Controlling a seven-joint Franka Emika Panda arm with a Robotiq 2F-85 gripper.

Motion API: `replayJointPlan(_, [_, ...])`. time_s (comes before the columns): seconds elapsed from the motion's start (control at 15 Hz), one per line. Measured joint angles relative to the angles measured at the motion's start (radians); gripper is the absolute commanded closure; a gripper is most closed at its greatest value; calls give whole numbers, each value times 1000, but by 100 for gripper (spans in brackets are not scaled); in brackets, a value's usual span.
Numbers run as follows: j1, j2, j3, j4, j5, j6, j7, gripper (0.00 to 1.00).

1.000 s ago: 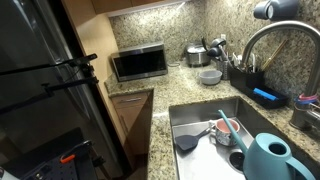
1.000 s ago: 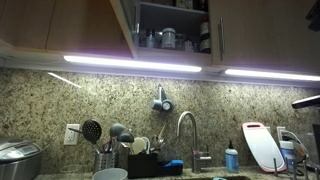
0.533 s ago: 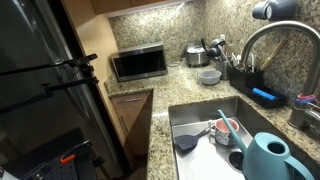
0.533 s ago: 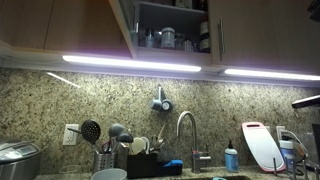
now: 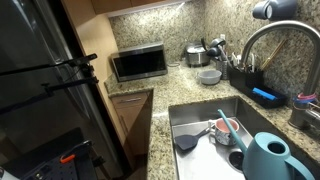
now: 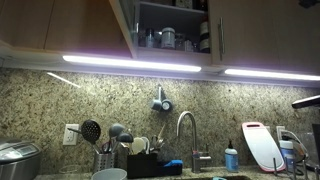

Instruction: Take the salt shaker from the cabinet and put it on the counter

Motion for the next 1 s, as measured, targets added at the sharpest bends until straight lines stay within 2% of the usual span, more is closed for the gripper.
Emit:
replayJointPlan(0.27, [109,111,59,91,77,116,74,0])
replayJointPlan(0.4, [140,170,97,132,116,223,126,0])
replayJointPlan(0.6, [144,257,132,190,137,394,212,0])
replayJointPlan(1.0, [89,413,115,277,132,629,304,0])
